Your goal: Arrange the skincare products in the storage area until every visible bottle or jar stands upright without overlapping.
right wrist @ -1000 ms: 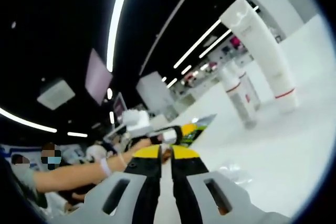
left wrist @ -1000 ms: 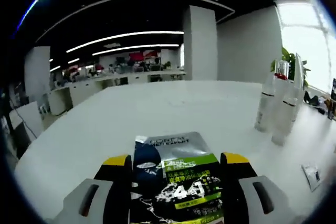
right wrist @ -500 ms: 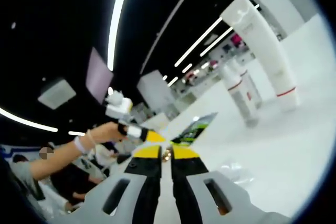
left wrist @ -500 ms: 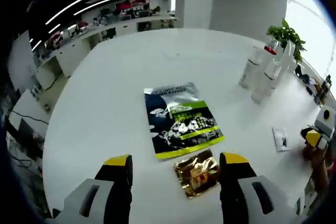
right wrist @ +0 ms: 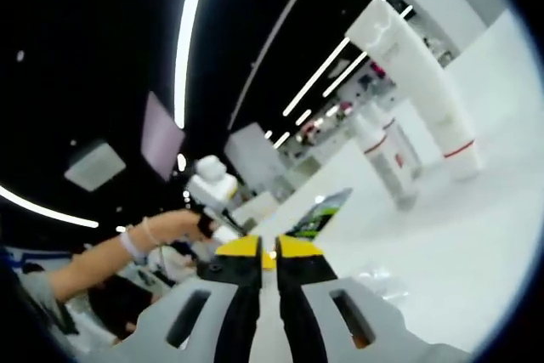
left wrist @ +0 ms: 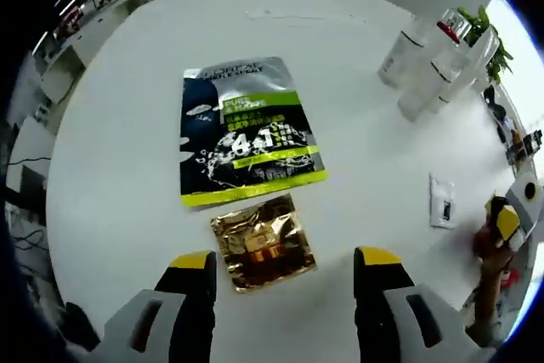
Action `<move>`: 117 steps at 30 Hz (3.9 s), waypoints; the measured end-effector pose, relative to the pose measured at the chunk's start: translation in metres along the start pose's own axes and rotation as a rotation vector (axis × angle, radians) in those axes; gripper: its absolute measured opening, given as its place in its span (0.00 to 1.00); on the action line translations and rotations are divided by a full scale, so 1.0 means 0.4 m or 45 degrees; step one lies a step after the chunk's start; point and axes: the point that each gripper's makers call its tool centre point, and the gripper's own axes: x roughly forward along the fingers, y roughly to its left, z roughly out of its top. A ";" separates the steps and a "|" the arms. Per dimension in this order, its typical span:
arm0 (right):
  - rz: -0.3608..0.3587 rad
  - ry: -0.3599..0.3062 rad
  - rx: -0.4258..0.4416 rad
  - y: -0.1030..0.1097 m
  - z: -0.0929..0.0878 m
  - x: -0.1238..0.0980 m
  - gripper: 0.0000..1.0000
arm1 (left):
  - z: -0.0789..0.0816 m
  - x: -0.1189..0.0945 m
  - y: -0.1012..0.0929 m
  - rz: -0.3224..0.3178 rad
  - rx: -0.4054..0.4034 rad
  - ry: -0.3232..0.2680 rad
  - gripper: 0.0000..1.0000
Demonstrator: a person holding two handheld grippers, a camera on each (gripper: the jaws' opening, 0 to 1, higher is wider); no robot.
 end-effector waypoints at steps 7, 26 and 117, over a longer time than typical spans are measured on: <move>0.004 -0.046 0.045 -0.002 0.016 -0.009 0.03 | 0.003 -0.002 0.017 0.074 0.034 0.019 0.59; 0.005 -0.024 0.017 0.007 0.006 -0.010 0.02 | -0.004 -0.033 0.014 0.046 0.098 -0.035 0.40; 0.285 -0.294 -0.104 0.070 0.113 0.109 0.00 | 0.026 -0.226 -0.328 -1.479 0.046 -1.326 0.37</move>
